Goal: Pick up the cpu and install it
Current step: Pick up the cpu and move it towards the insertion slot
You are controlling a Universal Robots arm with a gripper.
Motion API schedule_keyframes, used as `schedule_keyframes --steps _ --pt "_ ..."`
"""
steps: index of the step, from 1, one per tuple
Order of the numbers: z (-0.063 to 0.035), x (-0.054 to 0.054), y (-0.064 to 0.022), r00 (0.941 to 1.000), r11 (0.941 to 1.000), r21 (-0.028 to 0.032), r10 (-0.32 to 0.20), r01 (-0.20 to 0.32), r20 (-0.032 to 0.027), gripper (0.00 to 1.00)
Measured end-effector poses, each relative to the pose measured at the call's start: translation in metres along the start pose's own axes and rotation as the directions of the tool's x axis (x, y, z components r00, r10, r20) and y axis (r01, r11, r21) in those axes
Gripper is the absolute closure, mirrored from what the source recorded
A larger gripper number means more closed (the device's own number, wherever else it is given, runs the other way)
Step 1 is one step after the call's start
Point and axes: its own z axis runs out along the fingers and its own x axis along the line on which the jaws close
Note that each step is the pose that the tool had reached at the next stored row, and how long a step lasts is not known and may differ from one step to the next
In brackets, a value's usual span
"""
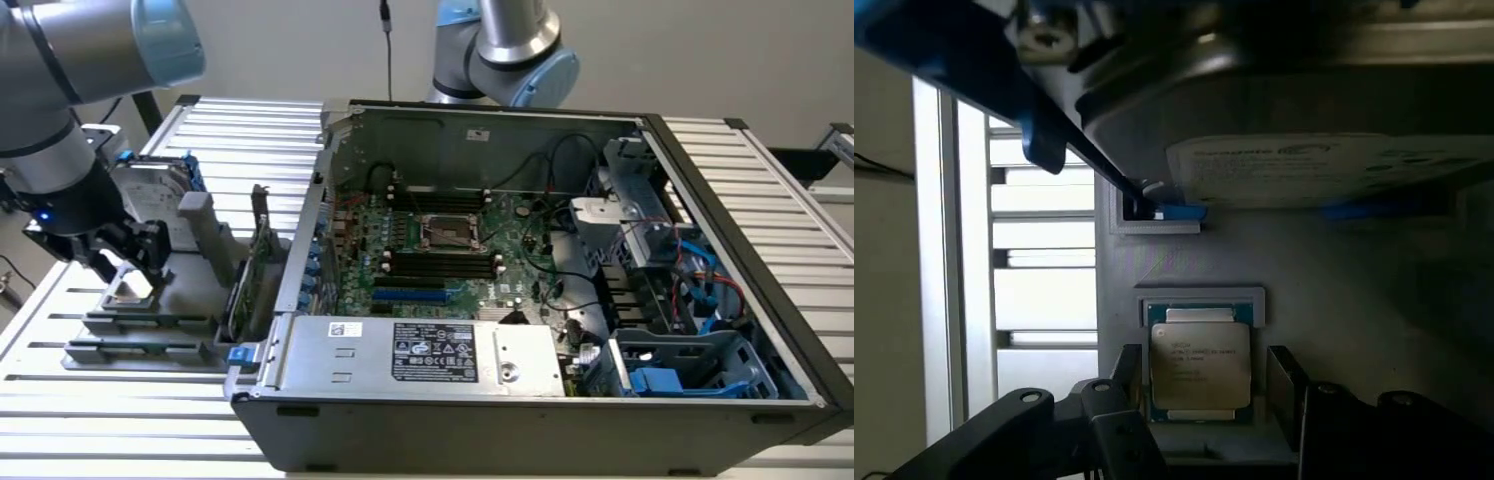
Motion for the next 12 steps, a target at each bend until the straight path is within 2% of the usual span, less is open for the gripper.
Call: schedule_keyframes --steps 10,12 --pt "0.0023 -0.0005 -0.0002 1.0000 1.0000 0.0001 0.000 0.000 -0.0018 0.38" --pt "0.0026 -0.0006 -0.0003 1.0000 1.0000 0.0018 -0.001 0.001 -0.0016 0.38"
